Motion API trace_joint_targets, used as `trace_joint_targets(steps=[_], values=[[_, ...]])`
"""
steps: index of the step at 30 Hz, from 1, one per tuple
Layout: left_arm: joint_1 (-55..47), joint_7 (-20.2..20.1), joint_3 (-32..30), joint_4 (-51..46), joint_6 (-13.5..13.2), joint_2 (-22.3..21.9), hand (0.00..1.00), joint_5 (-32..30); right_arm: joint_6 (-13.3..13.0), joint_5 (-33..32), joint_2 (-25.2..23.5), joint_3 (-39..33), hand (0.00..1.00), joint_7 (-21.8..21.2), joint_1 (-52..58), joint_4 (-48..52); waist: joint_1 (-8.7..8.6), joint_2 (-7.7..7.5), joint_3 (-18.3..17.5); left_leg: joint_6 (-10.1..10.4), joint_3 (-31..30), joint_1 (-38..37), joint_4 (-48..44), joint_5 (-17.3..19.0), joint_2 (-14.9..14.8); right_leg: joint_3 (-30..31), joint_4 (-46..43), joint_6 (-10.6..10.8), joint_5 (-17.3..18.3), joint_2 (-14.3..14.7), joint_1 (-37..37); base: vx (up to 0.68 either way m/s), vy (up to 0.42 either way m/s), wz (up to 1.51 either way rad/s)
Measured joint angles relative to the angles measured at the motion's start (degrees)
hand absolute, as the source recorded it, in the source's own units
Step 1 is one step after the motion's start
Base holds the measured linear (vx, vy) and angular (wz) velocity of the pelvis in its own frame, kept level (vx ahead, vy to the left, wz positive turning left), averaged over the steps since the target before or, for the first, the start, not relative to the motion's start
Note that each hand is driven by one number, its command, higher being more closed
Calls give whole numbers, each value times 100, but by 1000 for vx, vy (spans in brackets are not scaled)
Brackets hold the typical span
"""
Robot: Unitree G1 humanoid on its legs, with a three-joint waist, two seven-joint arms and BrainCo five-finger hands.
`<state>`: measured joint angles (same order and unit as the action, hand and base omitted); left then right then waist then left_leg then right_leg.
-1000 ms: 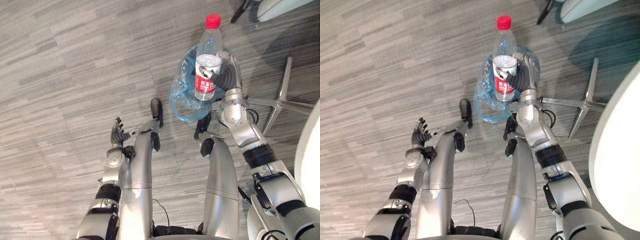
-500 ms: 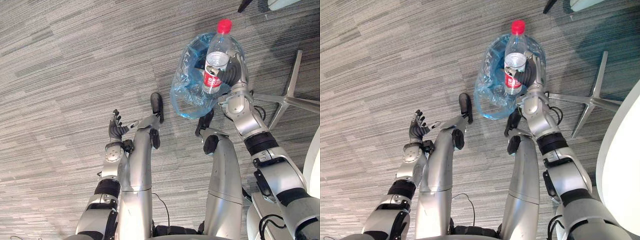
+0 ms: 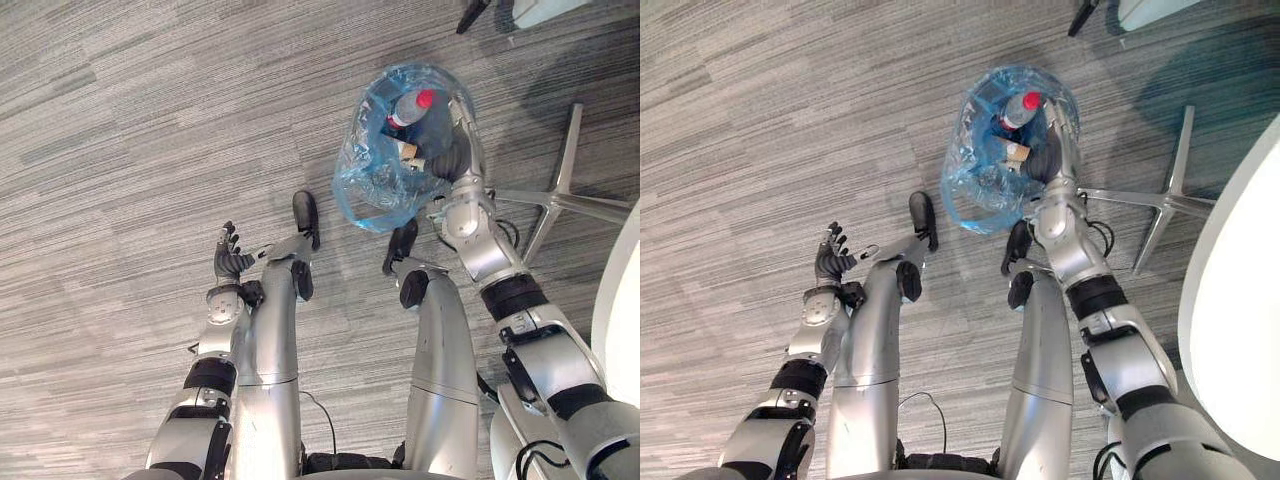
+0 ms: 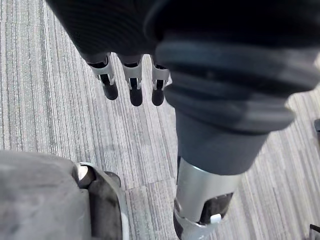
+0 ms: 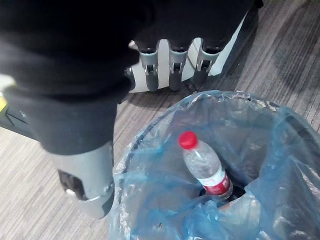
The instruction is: Gather rubbish on tea table into small bin, then transfer packed bag to large trash can.
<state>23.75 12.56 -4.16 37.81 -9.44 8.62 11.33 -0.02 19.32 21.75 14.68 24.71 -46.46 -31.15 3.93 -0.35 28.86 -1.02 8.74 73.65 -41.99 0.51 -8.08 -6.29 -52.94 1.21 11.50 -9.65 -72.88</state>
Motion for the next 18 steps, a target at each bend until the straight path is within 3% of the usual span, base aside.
trace_joint_targets(steps=[4,7,13,18], values=[[-12,-8,4,76,30,10,0,-113,-135,433,19,294,0,-200,298,119,4,-19,-18,3,11,-165,56,3,-55,-13,120,-36,0,59,180,-39,-30,-8],[-25,-12,5,128,32,78,0,-212,-209,769,49,667,0,-366,432,121,5,-136,-88,28,52,-211,167,-16,-88,-47,225,-98,-54,61,191,-35,-42,-8],[-17,-27,13,227,25,115,0,-317,-247,1567,273,1137,0,-701,600,47,2,-137,-89,39,-8,-286,205,-25,-96,-142,302,-75,-81,64,337,-17,-23,1],[-7,-37,114,274,22,128,0,-316,-256,1769,297,1486,0,-871,425,-541,13,-138,-90,60,18,-324,338,-38,-85,-146,390,-89,-85,62,355,-10,-13,1]])
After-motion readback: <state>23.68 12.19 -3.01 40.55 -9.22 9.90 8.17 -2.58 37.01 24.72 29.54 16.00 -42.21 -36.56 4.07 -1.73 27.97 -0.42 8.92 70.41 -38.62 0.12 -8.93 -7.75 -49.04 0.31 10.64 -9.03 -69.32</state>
